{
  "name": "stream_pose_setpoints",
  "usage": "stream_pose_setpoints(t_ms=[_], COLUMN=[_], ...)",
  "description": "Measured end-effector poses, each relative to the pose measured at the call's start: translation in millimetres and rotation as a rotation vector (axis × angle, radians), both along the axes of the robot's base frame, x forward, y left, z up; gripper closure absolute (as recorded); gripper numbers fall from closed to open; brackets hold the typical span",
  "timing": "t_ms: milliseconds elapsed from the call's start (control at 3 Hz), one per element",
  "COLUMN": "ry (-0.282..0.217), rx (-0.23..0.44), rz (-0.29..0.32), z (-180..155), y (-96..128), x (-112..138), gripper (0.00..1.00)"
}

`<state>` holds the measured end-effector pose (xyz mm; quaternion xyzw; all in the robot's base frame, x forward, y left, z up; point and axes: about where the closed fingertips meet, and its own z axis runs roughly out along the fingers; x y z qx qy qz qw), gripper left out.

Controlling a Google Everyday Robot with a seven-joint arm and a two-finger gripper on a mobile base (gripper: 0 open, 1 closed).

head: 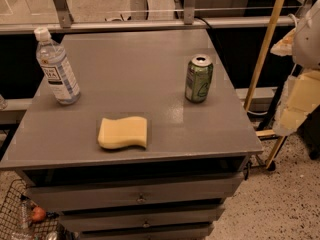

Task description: Knock green can over

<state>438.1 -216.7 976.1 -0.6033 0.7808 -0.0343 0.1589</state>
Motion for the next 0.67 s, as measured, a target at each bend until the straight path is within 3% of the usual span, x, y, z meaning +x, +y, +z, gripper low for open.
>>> stream_pose_setpoints(t_ms=[333, 667], ry=[0.000, -0.021], rx=[0.000, 0.099], rz=[0.000, -0.006], z=[0, -11], y=[0, 5], x=[0, 16], gripper=[0.00, 0.00])
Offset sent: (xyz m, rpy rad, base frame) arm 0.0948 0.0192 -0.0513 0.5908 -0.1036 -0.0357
